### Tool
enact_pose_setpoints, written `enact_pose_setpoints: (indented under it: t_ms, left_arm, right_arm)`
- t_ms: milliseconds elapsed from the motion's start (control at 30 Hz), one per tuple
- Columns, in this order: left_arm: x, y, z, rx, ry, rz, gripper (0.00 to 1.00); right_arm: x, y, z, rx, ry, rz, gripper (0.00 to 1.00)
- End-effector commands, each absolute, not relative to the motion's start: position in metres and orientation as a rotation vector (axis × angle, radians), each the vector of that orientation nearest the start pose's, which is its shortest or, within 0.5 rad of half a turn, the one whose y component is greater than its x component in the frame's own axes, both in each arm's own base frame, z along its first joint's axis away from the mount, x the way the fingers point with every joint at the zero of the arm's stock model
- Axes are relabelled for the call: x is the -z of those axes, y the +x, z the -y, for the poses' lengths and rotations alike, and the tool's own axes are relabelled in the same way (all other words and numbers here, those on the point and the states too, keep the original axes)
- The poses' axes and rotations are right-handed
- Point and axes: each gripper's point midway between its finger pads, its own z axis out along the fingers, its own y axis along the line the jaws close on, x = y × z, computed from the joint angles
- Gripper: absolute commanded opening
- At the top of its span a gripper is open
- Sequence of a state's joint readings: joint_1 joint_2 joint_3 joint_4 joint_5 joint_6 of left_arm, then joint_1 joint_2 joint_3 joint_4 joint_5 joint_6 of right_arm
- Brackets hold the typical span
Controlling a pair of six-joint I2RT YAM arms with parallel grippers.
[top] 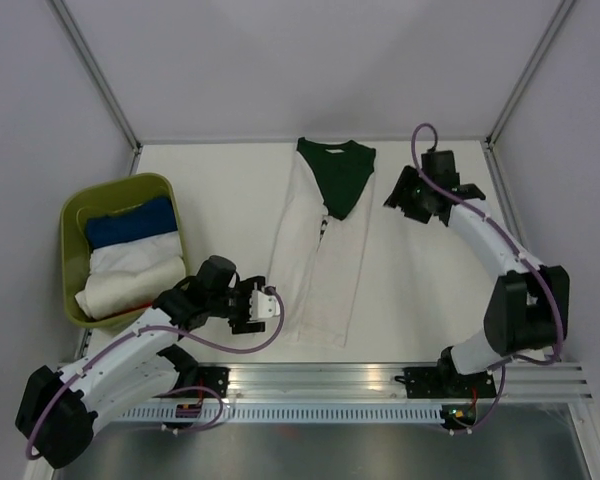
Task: Roll the t-shirts
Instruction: Fold the tshirt
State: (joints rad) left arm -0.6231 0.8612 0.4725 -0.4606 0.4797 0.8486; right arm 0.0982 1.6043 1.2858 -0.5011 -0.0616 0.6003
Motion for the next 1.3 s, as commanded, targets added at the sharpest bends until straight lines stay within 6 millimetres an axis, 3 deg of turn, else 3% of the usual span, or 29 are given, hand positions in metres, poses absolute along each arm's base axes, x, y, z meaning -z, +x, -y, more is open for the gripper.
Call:
enact_pose_setpoints:
  t_ms: [0, 33, 67, 100, 200, 433, 600, 700, 733, 800, 833, 933, 1133, 1167, 1200, 1233, 1267]
  left_arm:
    - [-0.070, 0.164, 0.179, 0.419, 1.758, -1.525, 0.76]
    - [-0.068, 0.162, 0.178, 0.423, 1.768, -1.515, 0.76]
    - [-0.067, 0.162, 0.178, 0.424, 1.776, -1.510, 0.76]
    - [-0.066, 0.161, 0.179, 0.431, 1.782, -1.506, 0.76]
    - [-0.064, 0.158, 0.183, 0.471, 1.785, -1.511, 0.75]
    - [-0.061, 0.150, 0.185, 0.527, 1.782, -1.518, 0.74]
    - [-0.062, 0.152, 0.179, 0.476, 1.777, -1.511, 0.74]
    - [-0.061, 0.149, 0.178, 0.478, 1.777, -1.515, 0.74]
    - [-0.061, 0.149, 0.177, 0.478, 1.779, -1.514, 0.74]
    - [-0.061, 0.146, 0.177, 0.488, 1.782, -1.519, 0.74]
    - [-0.061, 0.145, 0.177, 0.497, 1.785, -1.518, 0.74]
    - [-0.063, 0.139, 0.181, 0.552, 1.796, -1.512, 0.74]
    - [-0.064, 0.134, 0.195, 0.641, 1.860, -1.477, 0.72]
    - [-0.065, 0.133, 0.198, 0.645, 1.878, -1.452, 0.72]
    - [-0.064, 0.131, 0.201, 0.664, 1.893, -1.444, 0.72]
    - [-0.064, 0.128, 0.204, 0.675, 1.914, -1.421, 0.72]
    - [-0.066, 0.126, 0.207, 0.681, 1.924, -1.402, 0.72]
  right_arm:
    - [-0.094, 0.306, -0.129, -0.362, 0.393, -2.634, 0.66]
    - [-0.085, 0.277, -0.134, -0.366, 0.387, -2.662, 0.65]
    - [-0.081, 0.259, -0.147, -0.406, 0.360, -2.682, 0.65]
    - [-0.077, 0.238, -0.169, -0.461, 0.337, -2.706, 0.65]
    - [-0.053, 0.188, -0.186, -0.501, 0.316, -2.760, 0.64]
    - [-0.038, 0.155, -0.233, -0.704, 0.171, -2.787, 0.61]
    - [-0.012, 0.140, -0.240, -0.699, 0.149, -2.847, 0.58]
    - [-0.005, 0.139, -0.251, -0.747, 0.135, -2.871, 0.44]
    - [0.001, 0.137, -0.250, -0.721, 0.130, -2.900, 0.28]
    - [-0.001, 0.141, -0.247, -0.673, 0.115, -2.903, 0.13]
    - [-0.002, 0.137, -0.238, -0.611, 0.125, -2.925, 0.01]
    - [-0.011, 0.132, -0.216, -0.533, 0.170, -2.929, 0.01]
    - [-0.014, 0.118, -0.176, -0.558, 0.299, -2.944, 0.00]
    - [-0.017, 0.119, -0.179, -0.607, 0.294, -2.935, 0.05]
    - [-0.025, 0.125, -0.183, -0.643, 0.237, -2.900, 0.22]
    - [-0.030, 0.128, -0.185, -0.644, 0.202, -2.890, 0.32]
    - [-0.050, 0.148, -0.189, -0.622, 0.156, -2.824, 0.47]
